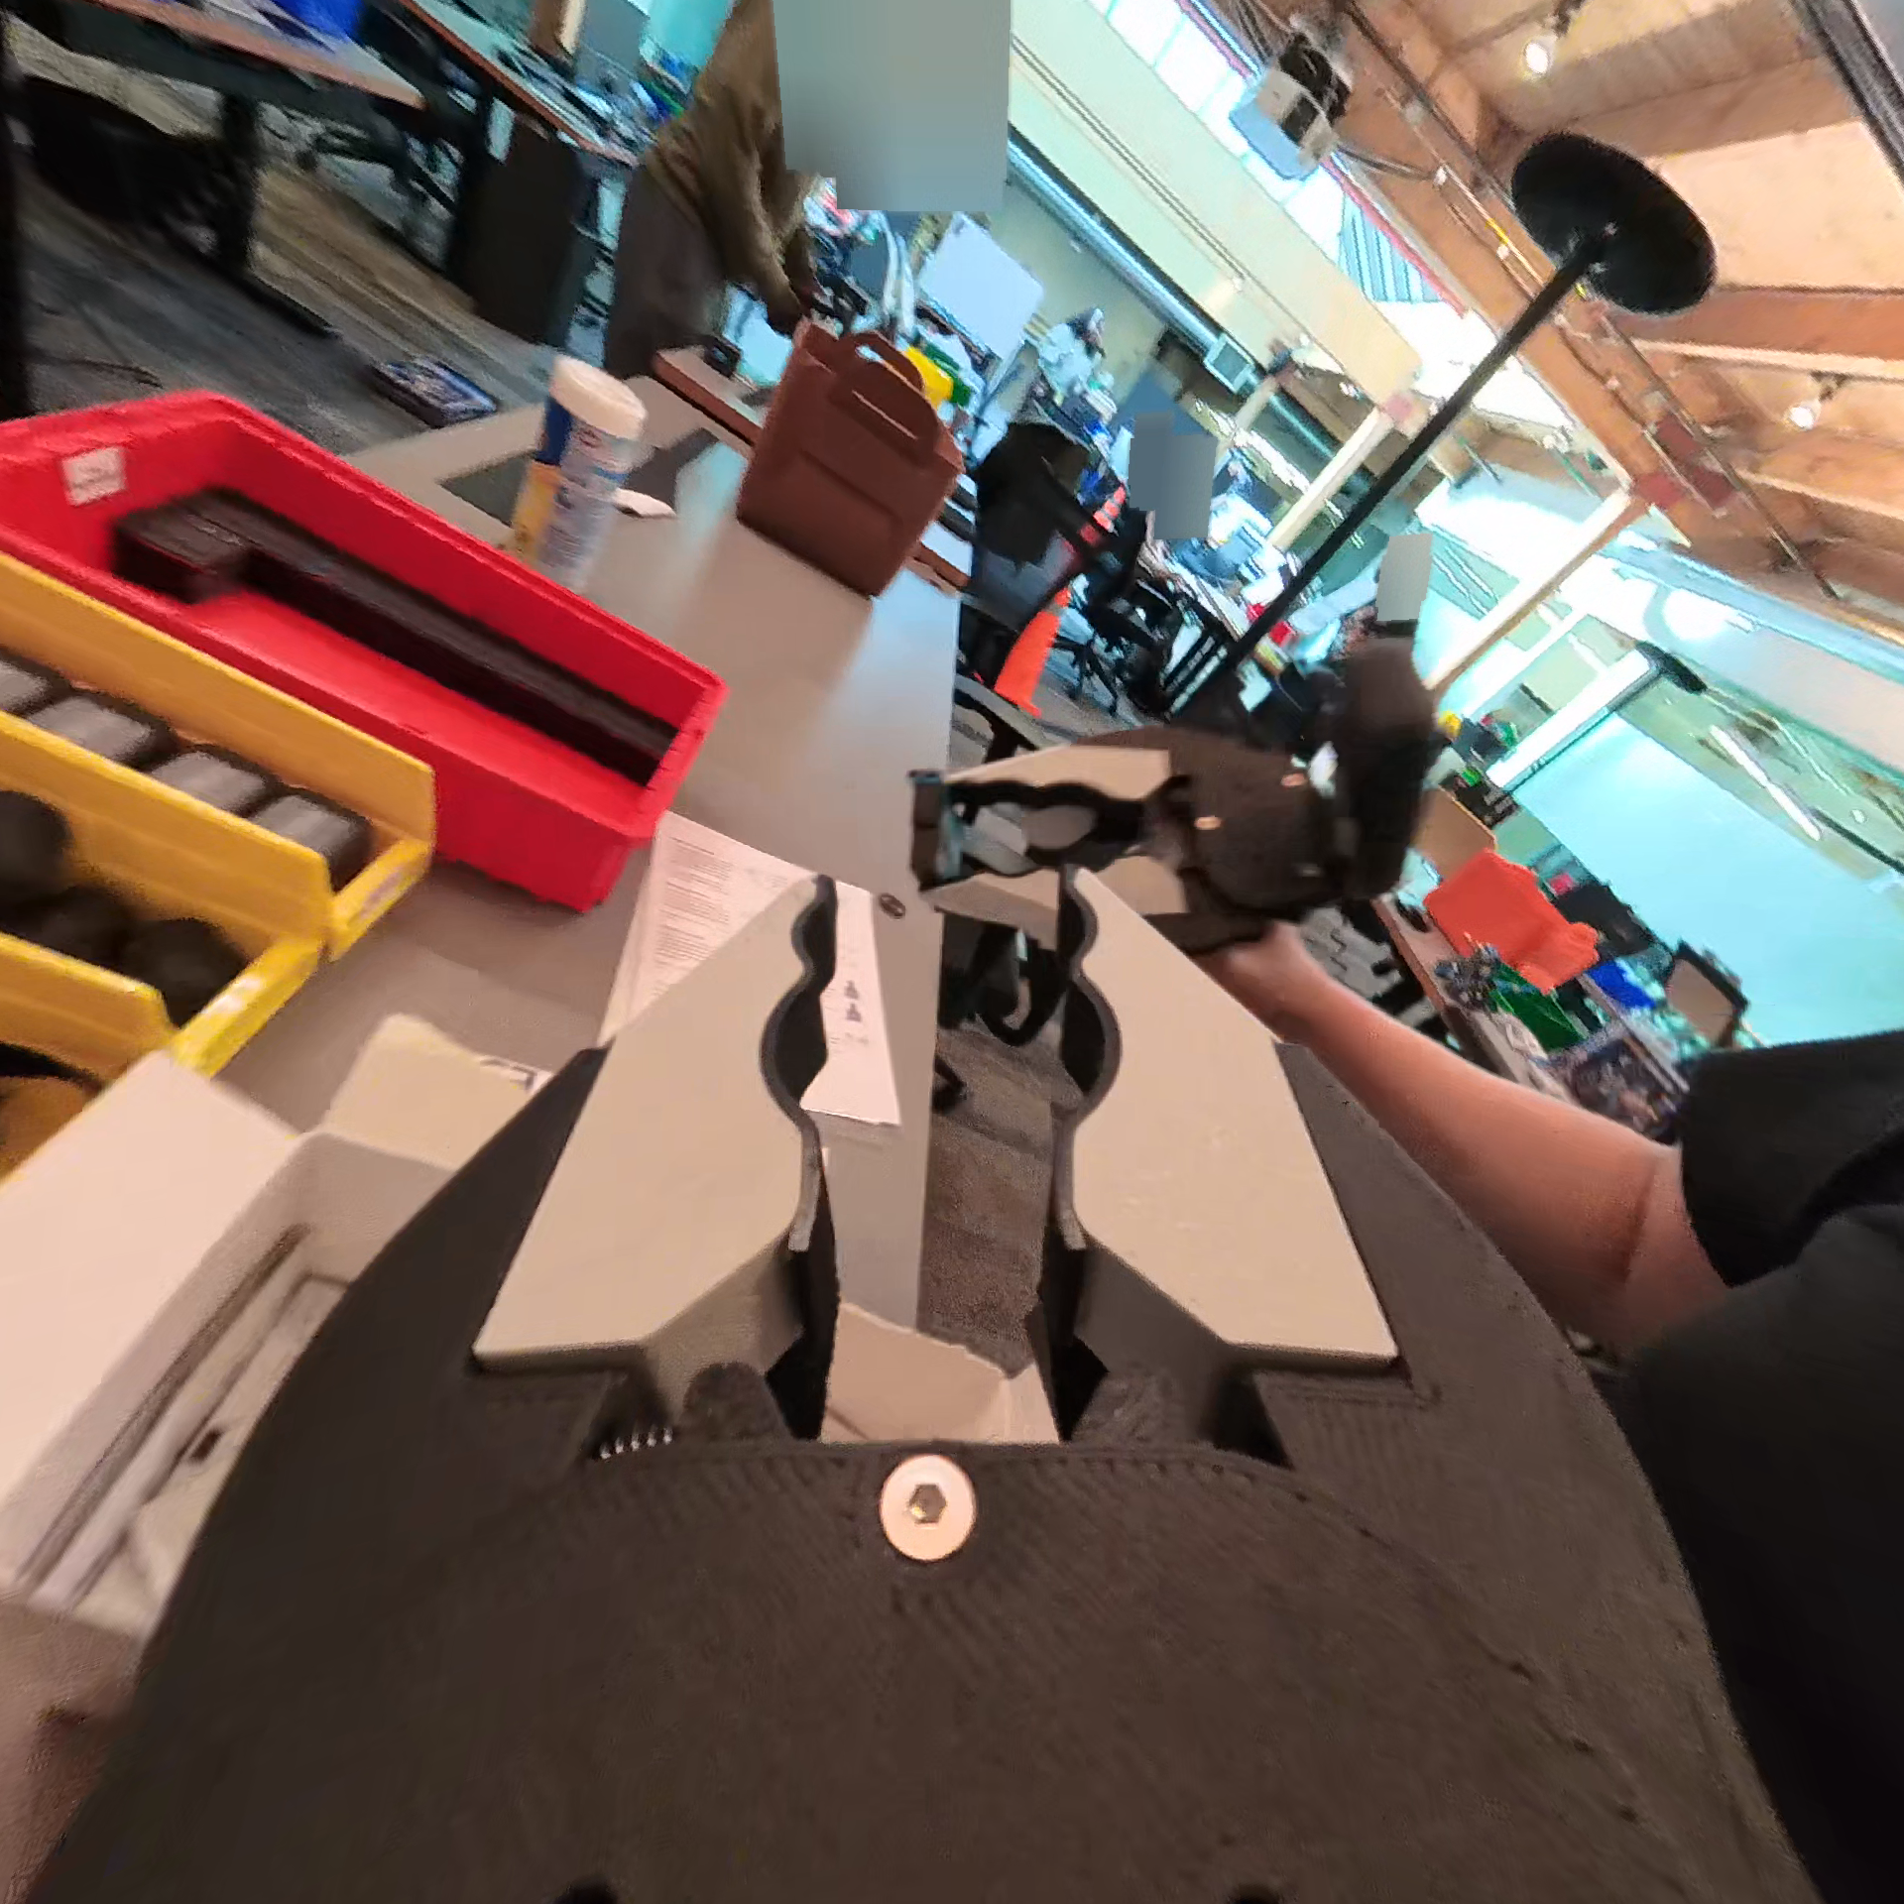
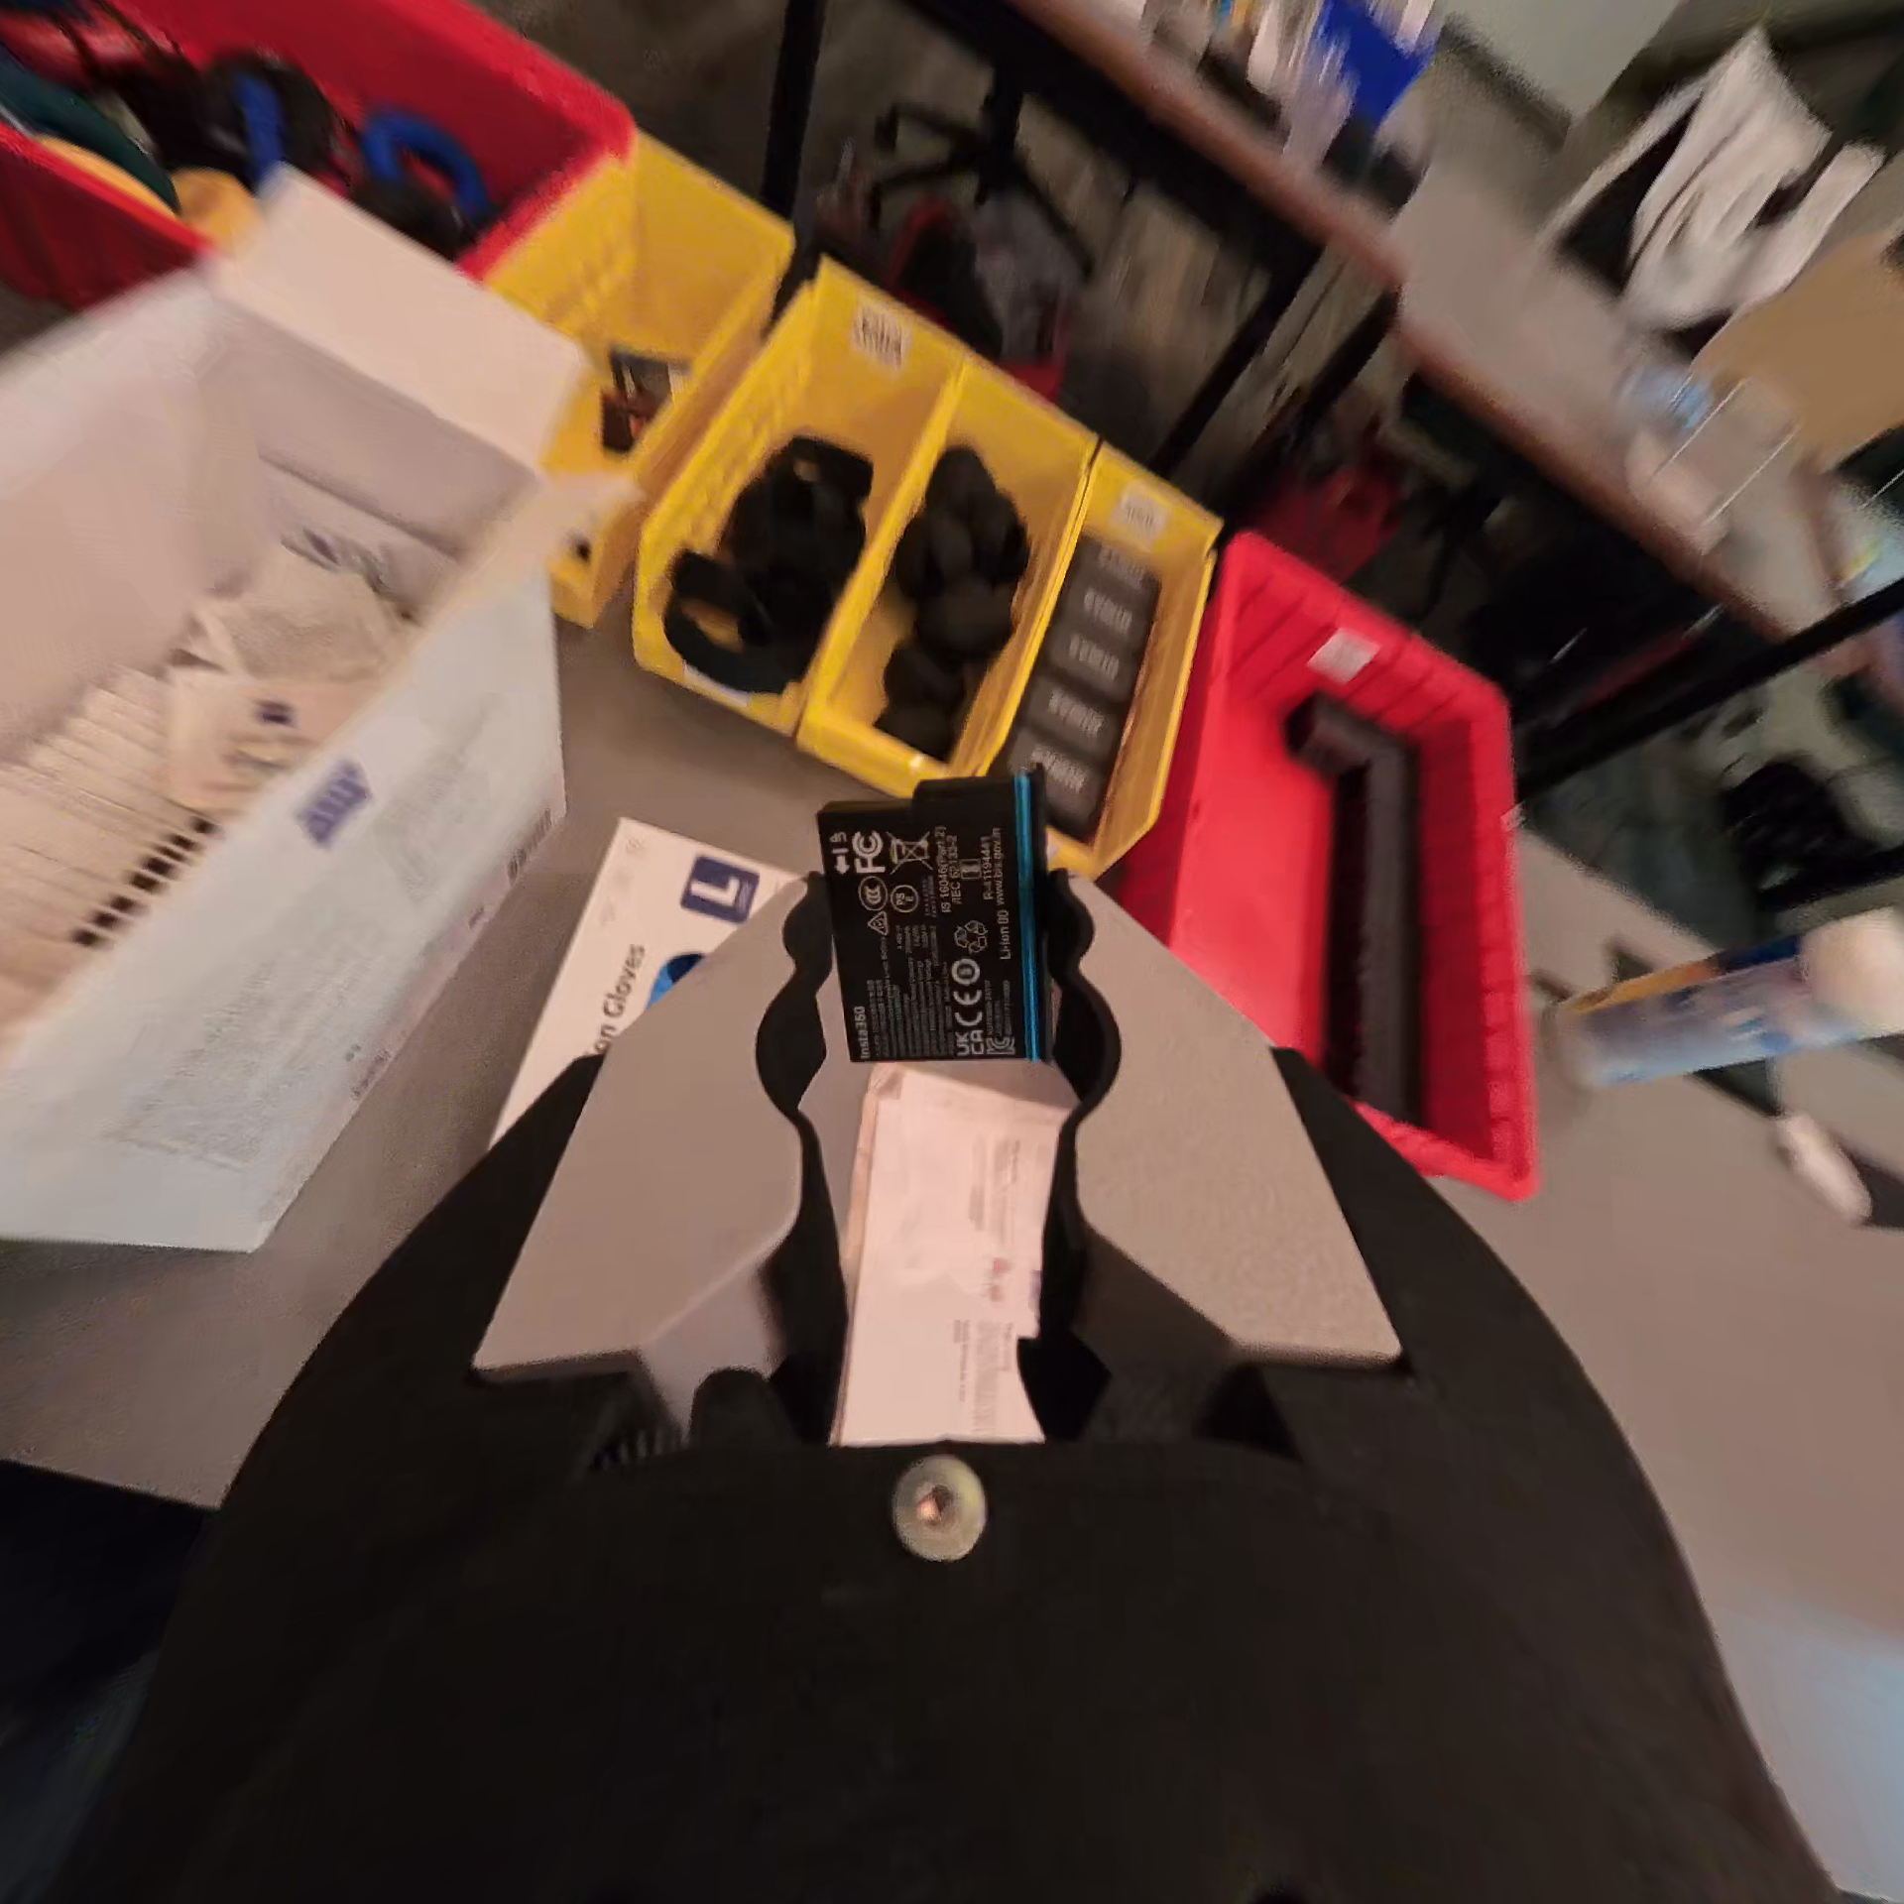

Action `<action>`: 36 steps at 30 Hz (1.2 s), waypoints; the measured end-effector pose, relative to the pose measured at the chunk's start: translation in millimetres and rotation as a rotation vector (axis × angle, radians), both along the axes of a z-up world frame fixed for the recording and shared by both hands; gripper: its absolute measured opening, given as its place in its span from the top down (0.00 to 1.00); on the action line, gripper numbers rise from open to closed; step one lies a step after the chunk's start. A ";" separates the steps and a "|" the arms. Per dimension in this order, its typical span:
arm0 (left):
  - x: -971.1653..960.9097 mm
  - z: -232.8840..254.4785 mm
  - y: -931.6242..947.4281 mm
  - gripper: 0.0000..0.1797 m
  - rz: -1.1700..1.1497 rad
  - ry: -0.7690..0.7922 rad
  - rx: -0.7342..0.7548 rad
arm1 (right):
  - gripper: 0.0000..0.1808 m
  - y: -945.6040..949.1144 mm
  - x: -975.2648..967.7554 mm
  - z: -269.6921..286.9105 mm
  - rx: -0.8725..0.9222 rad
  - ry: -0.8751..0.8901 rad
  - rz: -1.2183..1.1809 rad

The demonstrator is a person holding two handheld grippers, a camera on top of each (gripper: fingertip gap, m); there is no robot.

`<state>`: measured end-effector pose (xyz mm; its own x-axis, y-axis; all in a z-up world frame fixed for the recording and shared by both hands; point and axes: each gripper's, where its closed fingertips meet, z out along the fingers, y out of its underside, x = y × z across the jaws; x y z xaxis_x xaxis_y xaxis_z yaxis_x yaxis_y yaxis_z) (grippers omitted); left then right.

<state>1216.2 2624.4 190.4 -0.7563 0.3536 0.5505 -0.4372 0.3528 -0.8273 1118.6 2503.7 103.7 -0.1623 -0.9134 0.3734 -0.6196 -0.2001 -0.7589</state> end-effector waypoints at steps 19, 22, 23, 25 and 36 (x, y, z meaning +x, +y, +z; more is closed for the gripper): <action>-130.5 15.4 33.7 0.96 -0.276 -0.075 0.093 | 0.77 180.5 -2.7 110.9 -0.325 -0.077 0.425; -112.8 -16.4 57.4 0.95 -0.164 -0.089 0.139 | 0.76 205.7 2.9 84.5 -0.203 -0.044 0.601; -103.8 -24.1 69.3 0.95 -0.104 -0.046 0.147 | 0.75 209.3 2.9 79.0 -0.155 -0.033 0.652; -86.9 -30.6 98.8 0.96 0.017 0.090 0.134 | 0.74 205.0 4.0 69.5 -0.050 0.006 0.742; 9.7 19.5 215.5 0.96 0.428 0.094 0.028 | 0.79 103.4 272.2 14.7 0.332 0.308 0.767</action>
